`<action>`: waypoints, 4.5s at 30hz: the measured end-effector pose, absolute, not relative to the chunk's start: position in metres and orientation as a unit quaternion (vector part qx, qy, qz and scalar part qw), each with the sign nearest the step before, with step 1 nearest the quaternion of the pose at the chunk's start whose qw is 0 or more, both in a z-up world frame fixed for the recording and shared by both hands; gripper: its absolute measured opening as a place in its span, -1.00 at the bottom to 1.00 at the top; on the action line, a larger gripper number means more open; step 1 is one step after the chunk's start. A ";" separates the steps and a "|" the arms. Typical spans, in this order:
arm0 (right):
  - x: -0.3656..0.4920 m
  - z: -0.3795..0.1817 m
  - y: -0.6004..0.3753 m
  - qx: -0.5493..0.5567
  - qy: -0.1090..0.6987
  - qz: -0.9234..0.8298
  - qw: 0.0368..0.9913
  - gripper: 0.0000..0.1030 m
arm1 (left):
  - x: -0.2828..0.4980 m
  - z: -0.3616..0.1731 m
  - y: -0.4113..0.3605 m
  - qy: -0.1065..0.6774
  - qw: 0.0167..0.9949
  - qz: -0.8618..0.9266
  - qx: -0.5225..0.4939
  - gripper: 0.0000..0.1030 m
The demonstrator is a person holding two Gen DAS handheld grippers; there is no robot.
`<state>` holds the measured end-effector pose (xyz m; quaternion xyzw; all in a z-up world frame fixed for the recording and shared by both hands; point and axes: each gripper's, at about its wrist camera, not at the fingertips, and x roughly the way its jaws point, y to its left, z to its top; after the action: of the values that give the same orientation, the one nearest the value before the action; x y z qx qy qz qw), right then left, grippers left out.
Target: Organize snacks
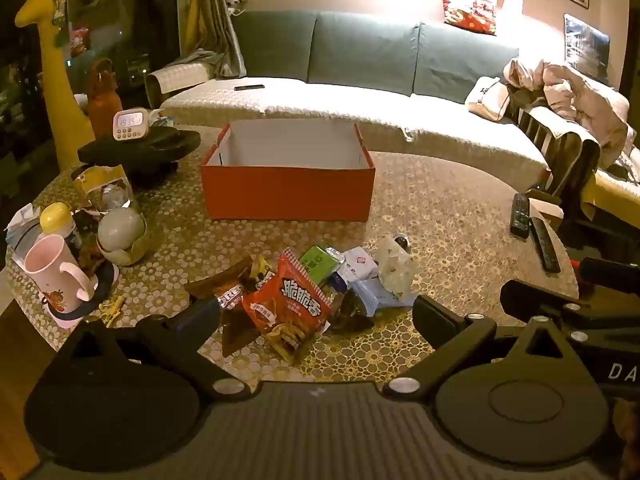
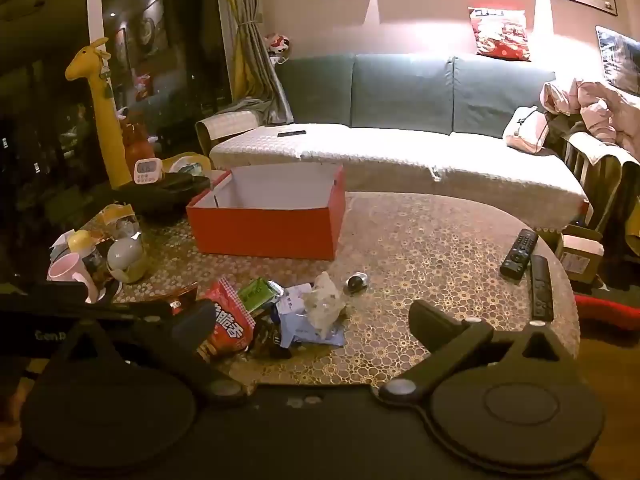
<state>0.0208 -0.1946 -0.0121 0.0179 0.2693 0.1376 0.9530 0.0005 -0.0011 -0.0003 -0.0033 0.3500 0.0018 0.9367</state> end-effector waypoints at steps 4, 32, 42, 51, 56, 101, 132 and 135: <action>0.021 -0.011 -0.195 0.019 0.267 0.145 0.952 0.99 | 0.000 -0.001 -0.005 0.346 0.938 0.004 0.004 1.00; 0.014 -0.009 -0.193 0.008 0.252 0.140 0.958 0.99 | -0.005 -0.001 -0.002 0.345 0.939 -0.002 -0.006 1.00; 0.014 -0.009 -0.192 0.005 0.251 0.138 0.958 0.99 | -0.006 -0.002 -0.003 0.344 0.939 -0.002 -0.008 1.00; 0.013 -0.008 -0.192 0.005 0.250 0.138 0.958 0.99 | -0.007 -0.003 -0.002 0.344 0.939 -0.002 -0.008 1.00; 0.013 -0.009 -0.192 0.005 0.250 0.138 0.958 0.99 | -0.007 -0.003 -0.001 0.344 0.939 -0.002 -0.008 1.00; 0.097 -0.045 -0.240 -0.008 0.286 0.128 0.949 0.95 | 0.097 -0.032 -0.033 0.412 0.910 -0.044 0.017 1.00; 0.181 -0.111 -0.292 0.030 0.376 0.109 0.920 0.90 | 0.332 -0.137 -0.142 0.584 0.801 -0.117 0.055 0.01; 0.182 -0.115 -0.291 0.032 0.379 0.112 0.918 0.90 | 0.338 -0.141 -0.140 0.591 0.798 -0.108 0.052 -0.05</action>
<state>0.1816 -0.2911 -0.1148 0.0317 0.3795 0.1125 0.9178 0.3379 -0.1403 -0.1412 0.0521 0.5911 -0.1081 0.7976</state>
